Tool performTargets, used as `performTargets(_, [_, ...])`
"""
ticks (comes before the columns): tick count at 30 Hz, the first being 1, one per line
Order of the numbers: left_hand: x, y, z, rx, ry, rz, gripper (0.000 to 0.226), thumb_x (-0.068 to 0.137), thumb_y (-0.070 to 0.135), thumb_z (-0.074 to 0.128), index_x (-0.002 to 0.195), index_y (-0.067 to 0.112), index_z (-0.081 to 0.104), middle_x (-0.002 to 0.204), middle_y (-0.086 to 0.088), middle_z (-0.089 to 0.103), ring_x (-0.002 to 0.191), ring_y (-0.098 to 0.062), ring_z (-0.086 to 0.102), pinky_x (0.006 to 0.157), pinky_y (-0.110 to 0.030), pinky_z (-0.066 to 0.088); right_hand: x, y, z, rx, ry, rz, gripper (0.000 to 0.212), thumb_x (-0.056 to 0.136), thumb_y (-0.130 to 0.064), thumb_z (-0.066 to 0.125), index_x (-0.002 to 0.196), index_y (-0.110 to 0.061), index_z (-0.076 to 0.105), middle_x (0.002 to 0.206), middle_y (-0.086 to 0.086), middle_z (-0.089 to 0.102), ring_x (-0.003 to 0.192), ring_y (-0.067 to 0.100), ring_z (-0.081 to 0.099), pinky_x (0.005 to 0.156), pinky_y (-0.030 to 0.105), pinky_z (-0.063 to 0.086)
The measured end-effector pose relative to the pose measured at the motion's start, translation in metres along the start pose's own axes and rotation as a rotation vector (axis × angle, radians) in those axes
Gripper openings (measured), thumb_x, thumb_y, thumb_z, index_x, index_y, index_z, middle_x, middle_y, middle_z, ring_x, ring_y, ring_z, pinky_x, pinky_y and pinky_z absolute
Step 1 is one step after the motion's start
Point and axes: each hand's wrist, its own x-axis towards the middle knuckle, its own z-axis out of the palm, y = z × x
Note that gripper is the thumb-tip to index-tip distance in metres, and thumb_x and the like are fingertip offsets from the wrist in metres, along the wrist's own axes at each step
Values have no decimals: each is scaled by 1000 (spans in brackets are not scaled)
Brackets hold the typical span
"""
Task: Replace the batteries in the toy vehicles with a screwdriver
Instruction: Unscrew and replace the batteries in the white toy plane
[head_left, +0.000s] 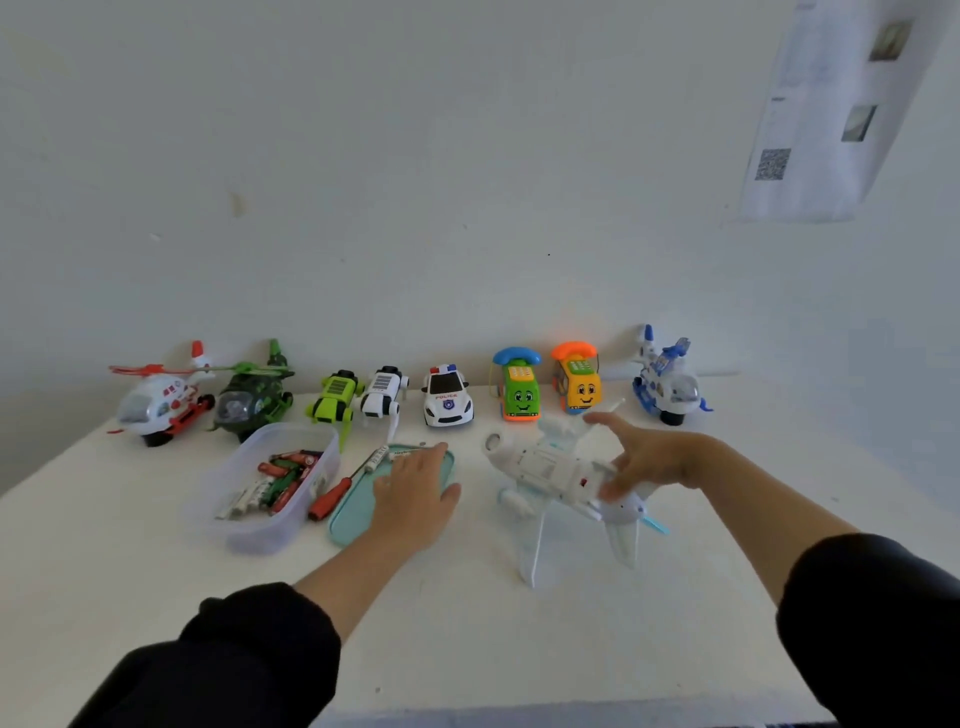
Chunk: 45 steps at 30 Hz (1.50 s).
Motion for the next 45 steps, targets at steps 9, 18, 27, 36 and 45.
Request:
performTargets(9, [-4,29,20,-82,-25,183,56,96,31,41,147,29,19,134,4,49,127,-17,40,105,-44,26,8,-13,5,-494,-38,109,102,75,-23,77,148,-35,7,141,5,46,127,23,43,107,40,35])
performTargets(18, [5,17,19,-25,-15,209,50,94,30,47,141,29,30,127,-1,46,119,-22,43,94,-38,35,5,-21,22,-443,-23,108,104,70,-44,79,148,-30,11,142,2,44,123,21,45,104,39,37])
performTargets(27, [19,-20,-9,287,-4,-87,43,92,19,42,134,19,36,132,-9,42,119,-29,45,95,-43,38,14,-18,50,-563,273,111,83,68,-62,69,133,-25,34,116,-3,57,102,17,54,88,35,43])
performTargets(36, [25,-67,-27,411,-206,-201,29,96,5,37,119,10,53,118,-5,61,110,-21,59,88,-27,45,30,-25,61,-975,452,13,50,88,-23,57,133,-33,37,119,-3,57,116,21,44,96,48,26])
performTargets(45, [26,-49,-32,424,-57,-311,34,95,11,39,126,9,54,128,-14,45,113,-29,50,86,-34,46,35,16,113,-814,844,-113,65,53,-8,72,117,-9,64,113,11,65,109,34,58,90,74,30])
